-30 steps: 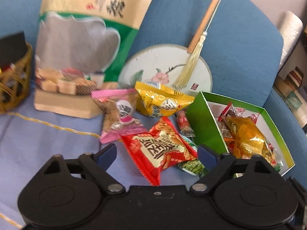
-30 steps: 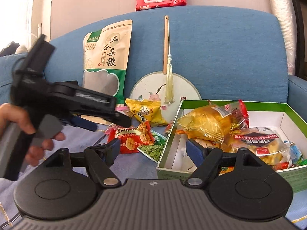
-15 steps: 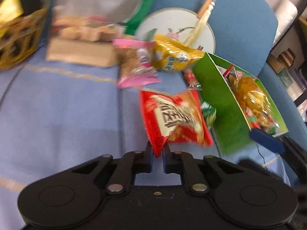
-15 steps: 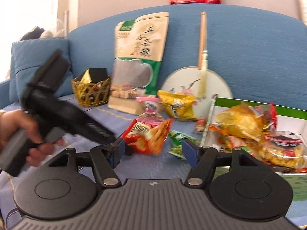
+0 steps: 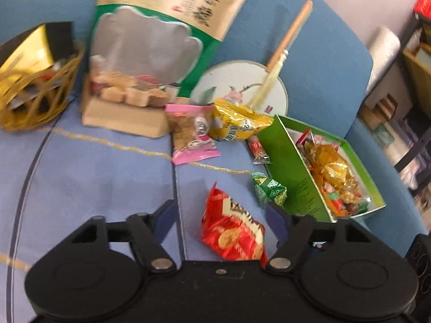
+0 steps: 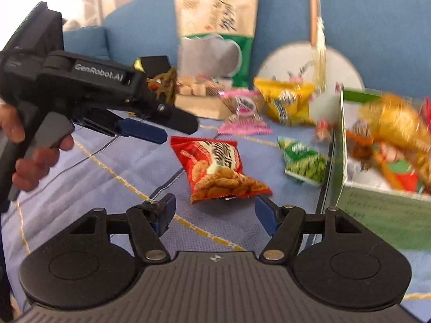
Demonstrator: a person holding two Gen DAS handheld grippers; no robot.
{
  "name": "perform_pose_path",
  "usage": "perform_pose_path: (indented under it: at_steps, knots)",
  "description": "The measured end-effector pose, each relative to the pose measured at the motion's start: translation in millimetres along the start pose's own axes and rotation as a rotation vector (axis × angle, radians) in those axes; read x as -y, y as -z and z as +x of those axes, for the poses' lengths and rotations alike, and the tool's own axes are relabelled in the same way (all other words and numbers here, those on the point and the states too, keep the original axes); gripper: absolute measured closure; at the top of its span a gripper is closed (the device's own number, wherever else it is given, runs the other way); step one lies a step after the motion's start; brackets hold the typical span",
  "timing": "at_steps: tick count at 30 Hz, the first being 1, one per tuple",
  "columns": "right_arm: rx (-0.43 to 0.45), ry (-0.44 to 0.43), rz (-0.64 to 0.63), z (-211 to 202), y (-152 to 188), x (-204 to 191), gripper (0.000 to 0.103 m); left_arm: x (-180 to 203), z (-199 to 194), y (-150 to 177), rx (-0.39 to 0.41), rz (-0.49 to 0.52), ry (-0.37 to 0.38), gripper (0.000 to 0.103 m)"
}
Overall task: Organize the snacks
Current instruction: 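Grasp the red cookie bag with the left gripper and drop it into the box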
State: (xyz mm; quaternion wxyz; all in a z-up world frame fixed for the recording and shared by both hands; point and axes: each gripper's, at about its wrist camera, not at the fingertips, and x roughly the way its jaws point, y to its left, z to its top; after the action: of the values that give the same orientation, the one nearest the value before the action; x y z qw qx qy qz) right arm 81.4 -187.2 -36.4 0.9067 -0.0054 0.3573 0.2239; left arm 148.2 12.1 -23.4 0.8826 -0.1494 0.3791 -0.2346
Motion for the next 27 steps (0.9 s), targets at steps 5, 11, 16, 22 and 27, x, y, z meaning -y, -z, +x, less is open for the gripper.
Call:
perform_pose_path:
  at_steps: [5,11,16,22,27]
  knots:
    - [-0.004,-0.068,0.150,13.0,-0.8,12.6,0.000,0.6,20.9,-5.9,-0.048,0.024,-0.017,0.000]
    - [0.004,-0.062,0.217,23.4,0.8,21.0,0.006,-5.2,35.4,-6.2,-0.111,0.004,0.025,0.049]
    - [-0.008,-0.068,0.200,18.7,0.3,19.5,0.051,7.5,30.1,-2.0,-0.117,0.048,0.001,0.060]
    - [0.118,-0.002,0.065,-9.6,-15.5,4.6,0.053,24.6,2.8,-14.9,-0.020,0.054,0.040,0.065]
    - [0.239,0.084,0.014,-44.0,-26.6,16.1,0.053,61.2,-4.3,-34.9,0.062,0.107,0.115,0.067]
